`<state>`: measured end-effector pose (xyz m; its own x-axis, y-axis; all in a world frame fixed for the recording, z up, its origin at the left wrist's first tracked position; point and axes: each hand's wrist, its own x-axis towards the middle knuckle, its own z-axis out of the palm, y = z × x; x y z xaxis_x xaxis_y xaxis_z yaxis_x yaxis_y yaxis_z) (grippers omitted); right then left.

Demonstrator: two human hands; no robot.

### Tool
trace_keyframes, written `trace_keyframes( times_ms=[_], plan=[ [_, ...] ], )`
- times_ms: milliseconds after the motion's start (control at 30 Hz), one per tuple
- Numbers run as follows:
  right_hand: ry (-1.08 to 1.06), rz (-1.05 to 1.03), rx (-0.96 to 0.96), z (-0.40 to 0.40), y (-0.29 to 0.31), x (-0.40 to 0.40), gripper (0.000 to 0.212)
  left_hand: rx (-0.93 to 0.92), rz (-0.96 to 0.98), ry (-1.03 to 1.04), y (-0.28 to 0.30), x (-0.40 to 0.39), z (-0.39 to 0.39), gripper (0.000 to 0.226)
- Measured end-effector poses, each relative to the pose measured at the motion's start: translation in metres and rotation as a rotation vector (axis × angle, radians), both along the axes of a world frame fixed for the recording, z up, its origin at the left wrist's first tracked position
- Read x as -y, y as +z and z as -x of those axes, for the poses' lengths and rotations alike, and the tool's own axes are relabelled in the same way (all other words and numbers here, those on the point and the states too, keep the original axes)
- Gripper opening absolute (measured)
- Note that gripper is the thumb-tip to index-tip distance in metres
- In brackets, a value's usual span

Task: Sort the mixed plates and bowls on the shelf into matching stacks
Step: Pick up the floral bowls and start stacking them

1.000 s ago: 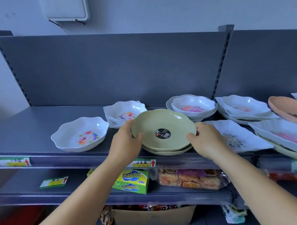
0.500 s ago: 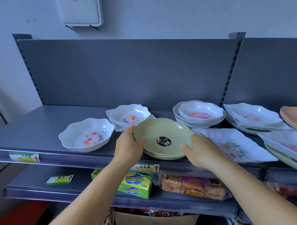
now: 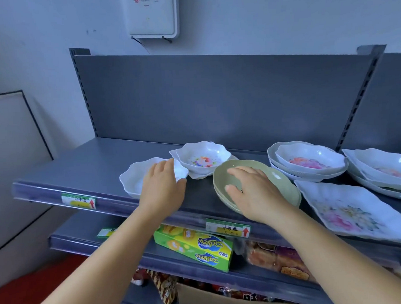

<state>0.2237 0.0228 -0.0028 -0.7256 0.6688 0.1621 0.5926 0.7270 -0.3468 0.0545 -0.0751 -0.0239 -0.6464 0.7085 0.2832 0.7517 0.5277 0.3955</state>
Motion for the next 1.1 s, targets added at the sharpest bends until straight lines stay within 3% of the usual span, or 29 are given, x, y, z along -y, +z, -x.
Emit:
trace_keyframes(
  times_ms=[133, 267, 333, 433, 600, 700, 800, 900, 1033, 1100],
  plan=[
    [0.086, -0.008, -0.030, 0.043, 0.004, 0.017, 0.041, -0.028, 0.091, 0.161, -0.005, 0.020, 0.039, 0.054],
    [0.096, 0.019, 0.040, 0.088, 0.008, 0.033, 0.016, 0.076, 0.105, 0.243, -0.007, 0.036, 0.062, 0.058],
    [0.074, 0.012, 0.170, 0.106, 0.007, 0.037, 0.032, 0.194, 0.079, 0.240, -0.007, 0.040, 0.070, 0.054],
    [0.021, 0.060, 0.274, 0.126, 0.003, 0.037, 0.037, 0.285, 0.008, 0.190, -0.005, 0.044, 0.077, 0.043],
    [-0.106, 0.235, 0.068, 0.133, -0.005, 0.034, 0.032, 0.321, -0.167, 0.217, 0.001, 0.051, 0.080, 0.059],
    [-0.113, 0.282, -0.079, 0.132, -0.002, 0.029, 0.016, 0.321, -0.292, 0.201, 0.006, 0.053, 0.083, 0.057],
    [-0.120, 0.324, -0.208, 0.129, 0.006, 0.011, 0.010, 0.326, -0.344, 0.145, 0.013, 0.044, 0.084, 0.044],
    [-0.155, 0.296, -0.277, 0.119, 0.020, -0.018, 0.008, 0.372, -0.395, 0.096, 0.023, 0.023, 0.080, 0.006],
    [-0.213, 0.285, -0.314, 0.109, 0.030, -0.067, 0.029, 0.456, -0.406, 0.055, 0.031, -0.018, 0.075, 0.012],
    [-0.219, 0.282, -0.287, 0.105, 0.030, -0.088, 0.026, 0.491, -0.405, 0.046, 0.033, -0.040, 0.073, 0.010]
  ],
)
